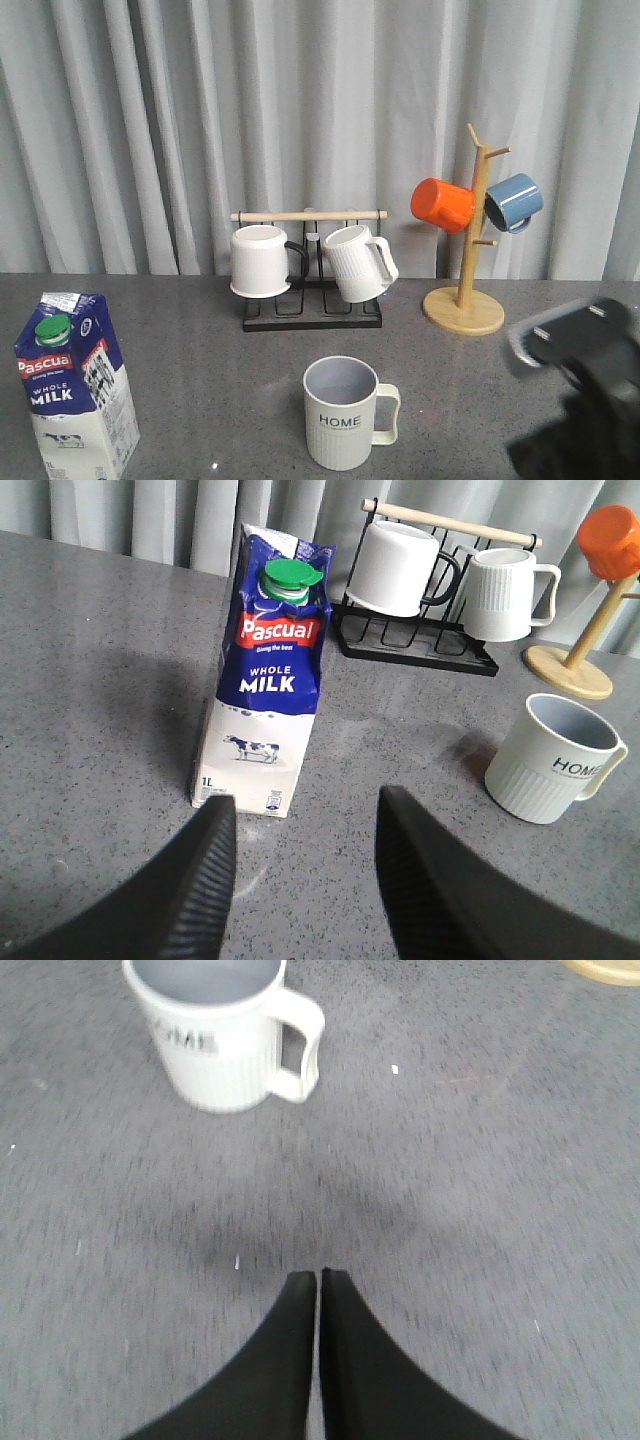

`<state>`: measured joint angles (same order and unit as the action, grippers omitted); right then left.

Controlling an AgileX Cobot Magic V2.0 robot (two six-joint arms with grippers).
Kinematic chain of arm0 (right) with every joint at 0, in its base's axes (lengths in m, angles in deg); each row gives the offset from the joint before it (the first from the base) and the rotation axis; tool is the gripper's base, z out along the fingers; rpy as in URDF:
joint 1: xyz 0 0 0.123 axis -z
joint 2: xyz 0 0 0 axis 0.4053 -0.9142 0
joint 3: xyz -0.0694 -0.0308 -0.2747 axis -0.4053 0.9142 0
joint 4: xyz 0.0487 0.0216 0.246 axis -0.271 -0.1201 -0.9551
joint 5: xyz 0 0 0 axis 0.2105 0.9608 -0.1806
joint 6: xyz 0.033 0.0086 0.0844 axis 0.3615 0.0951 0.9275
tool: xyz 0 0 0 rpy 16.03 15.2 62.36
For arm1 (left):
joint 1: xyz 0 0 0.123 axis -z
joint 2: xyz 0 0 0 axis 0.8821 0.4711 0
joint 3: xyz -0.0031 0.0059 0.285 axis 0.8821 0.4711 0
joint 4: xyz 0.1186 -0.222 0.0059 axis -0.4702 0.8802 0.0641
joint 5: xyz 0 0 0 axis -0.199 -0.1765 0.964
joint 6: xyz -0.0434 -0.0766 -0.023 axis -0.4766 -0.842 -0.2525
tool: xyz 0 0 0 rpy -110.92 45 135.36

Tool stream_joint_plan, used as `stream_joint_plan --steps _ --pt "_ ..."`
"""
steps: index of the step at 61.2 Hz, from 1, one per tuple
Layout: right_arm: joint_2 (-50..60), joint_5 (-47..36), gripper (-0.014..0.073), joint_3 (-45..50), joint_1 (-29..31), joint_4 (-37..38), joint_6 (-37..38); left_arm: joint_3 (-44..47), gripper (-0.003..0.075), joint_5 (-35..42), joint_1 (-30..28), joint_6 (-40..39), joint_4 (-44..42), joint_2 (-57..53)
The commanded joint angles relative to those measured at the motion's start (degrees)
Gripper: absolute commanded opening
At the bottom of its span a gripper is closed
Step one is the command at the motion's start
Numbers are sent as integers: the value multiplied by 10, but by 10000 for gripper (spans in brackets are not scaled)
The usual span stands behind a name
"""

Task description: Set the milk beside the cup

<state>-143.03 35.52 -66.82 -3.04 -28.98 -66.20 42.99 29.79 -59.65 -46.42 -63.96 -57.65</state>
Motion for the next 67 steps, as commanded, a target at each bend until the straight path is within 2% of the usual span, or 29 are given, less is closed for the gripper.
stream_joint_plan --steps 1,11,20,35,43,51,58,67 --pt "80 -28 -9 41 0 9 -12 -18 328 16 2 1 5 10" --pt "191 -42 -9 142 0 37 -9 -32 329 -35 2 2 4 37" --pt "253 -47 -8 209 0 38 -4 -94 362 -68 2 44 4 94" --pt "283 -57 -5 274 0 37 8 -241 552 -153 2 81 4 206" --pt "283 -56 -5 283 0 36 8 -318 617 -201 2 92 3 259" --pt "283 -57 -5 283 0 35 10 -416 613 -266 2 167 5 321" --pt "283 -57 -5 283 0 32 10 -479 600 -304 2 170 10 362" --pt "283 -57 -5 283 0 30 10 -510 580 -310 2 170 11 375"
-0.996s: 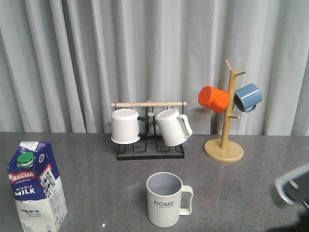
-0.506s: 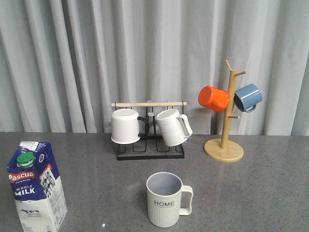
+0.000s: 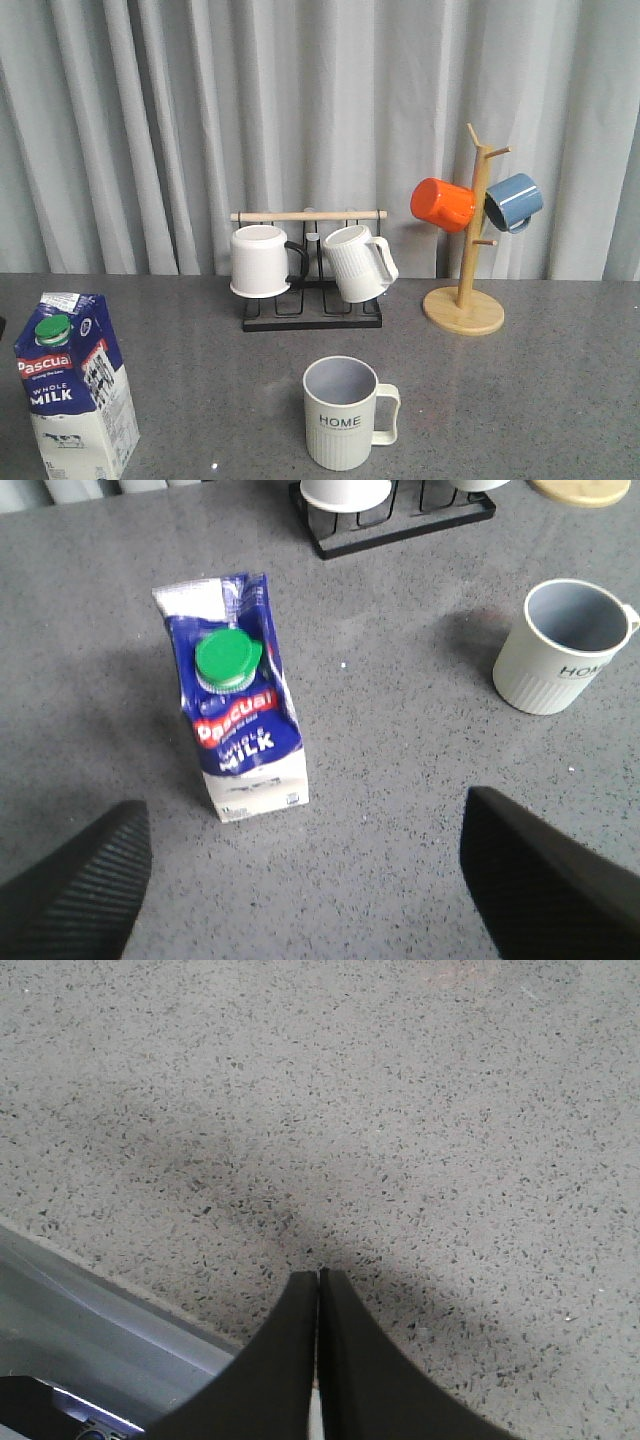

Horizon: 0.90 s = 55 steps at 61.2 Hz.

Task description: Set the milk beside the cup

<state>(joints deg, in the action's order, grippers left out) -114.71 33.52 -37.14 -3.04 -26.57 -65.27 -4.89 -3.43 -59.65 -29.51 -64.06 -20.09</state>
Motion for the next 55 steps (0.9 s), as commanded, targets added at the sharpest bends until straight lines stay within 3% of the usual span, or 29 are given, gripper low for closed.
stream_joint_plan --steps 1,16,44,55 --pt "0 -37 -5 -14 0 6 1 -32 577 23 2 1 12 0" --pt "0 -37 -5 -14 0 6 1 -38 540 108 2 -27 5 8" --pt "0 -37 -5 -14 0 6 1 -208 523 8 2 -64 -34 196" --pt "0 -37 -5 -14 0 6 1 -222 523 -14 2 -80 -56 244"
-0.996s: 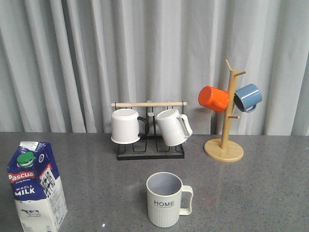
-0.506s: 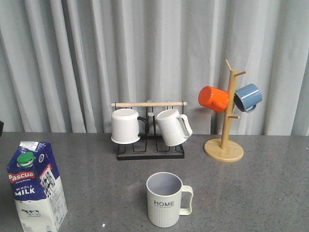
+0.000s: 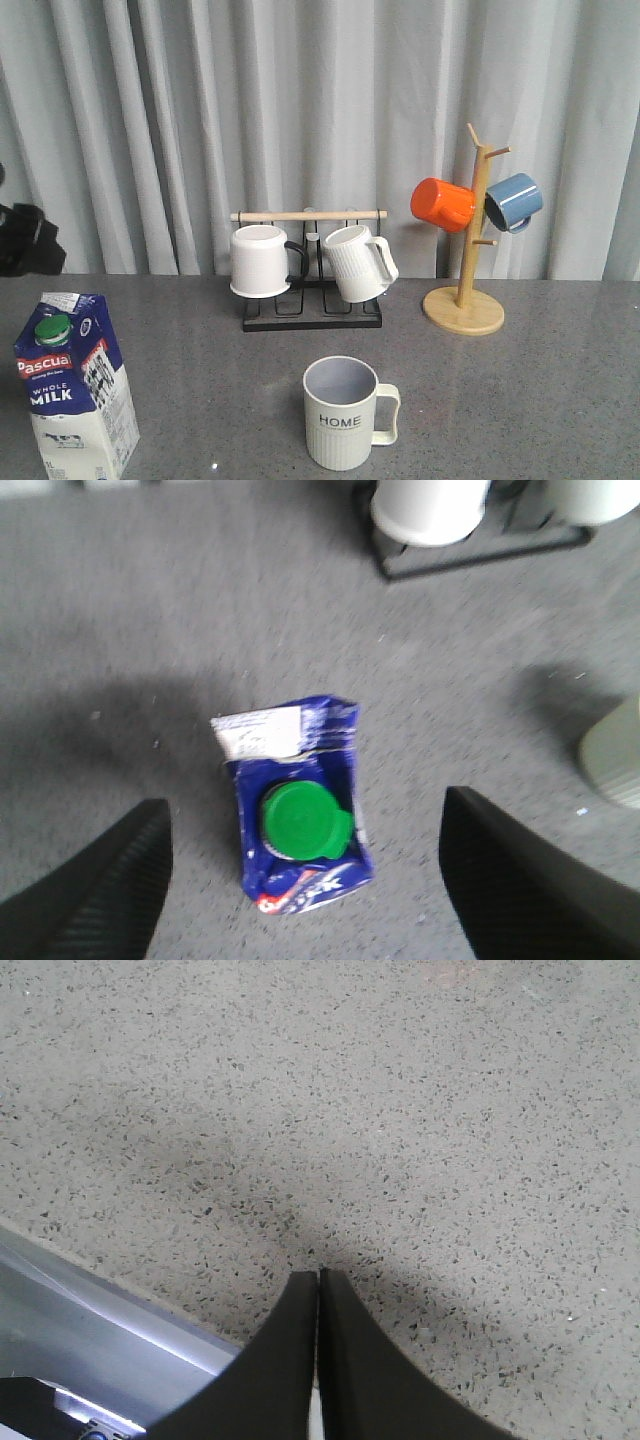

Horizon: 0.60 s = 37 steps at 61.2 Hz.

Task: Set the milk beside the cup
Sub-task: 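Lower the left gripper onto the top of the milk carton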

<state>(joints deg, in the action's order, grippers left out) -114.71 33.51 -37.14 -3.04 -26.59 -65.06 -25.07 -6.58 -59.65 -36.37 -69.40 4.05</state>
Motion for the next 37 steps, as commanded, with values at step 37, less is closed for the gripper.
stream_joint_plan --steps 37 --pt "0 -37 -5 -14 0 3 -1 -20 523 8 2 -11 14 73"
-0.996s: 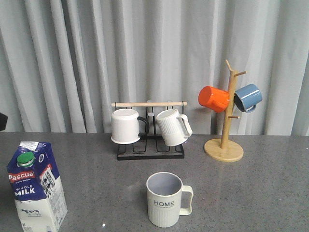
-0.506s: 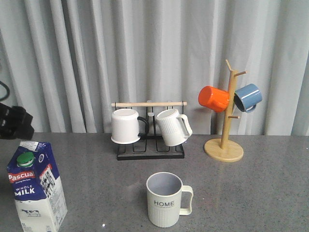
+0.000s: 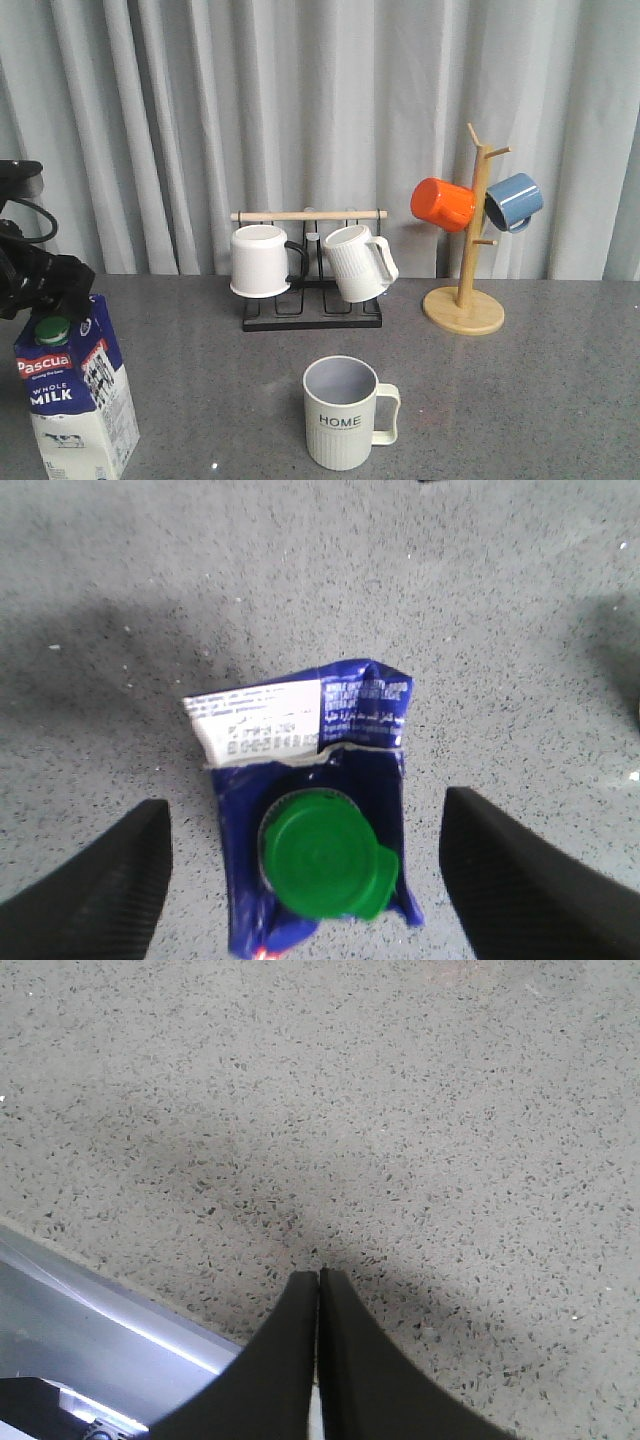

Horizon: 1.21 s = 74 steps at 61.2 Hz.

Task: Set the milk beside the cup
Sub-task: 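Lower the left gripper onto the top of the milk carton, then grip the milk carton top and lift it with the left gripper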

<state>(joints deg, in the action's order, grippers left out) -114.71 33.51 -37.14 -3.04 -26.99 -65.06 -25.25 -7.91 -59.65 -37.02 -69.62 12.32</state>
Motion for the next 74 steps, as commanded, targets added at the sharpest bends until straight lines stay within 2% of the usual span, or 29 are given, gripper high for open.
stream_joint_plan --steps 1,29,37,58,66,74 --pt "0 -37 -5 -14 0 7 -1 -18 523 20 2 -5 18 -7" --pt "0 -36 -5 -14 0 7 -1 -17 514 15 2 -4 21 53" --pt "0 -35 -5 -14 0 7 -1 -15 458 16 2 -4 21 55" --pt "0 -35 -5 -14 0 7 -1 -18 180 5 2 -4 26 53" --pt "0 -36 -5 -14 0 7 -1 -41 130 -7 2 -4 55 51" --pt "0 -36 -5 -14 0 7 -1 -82 109 -3 2 -1 129 48"
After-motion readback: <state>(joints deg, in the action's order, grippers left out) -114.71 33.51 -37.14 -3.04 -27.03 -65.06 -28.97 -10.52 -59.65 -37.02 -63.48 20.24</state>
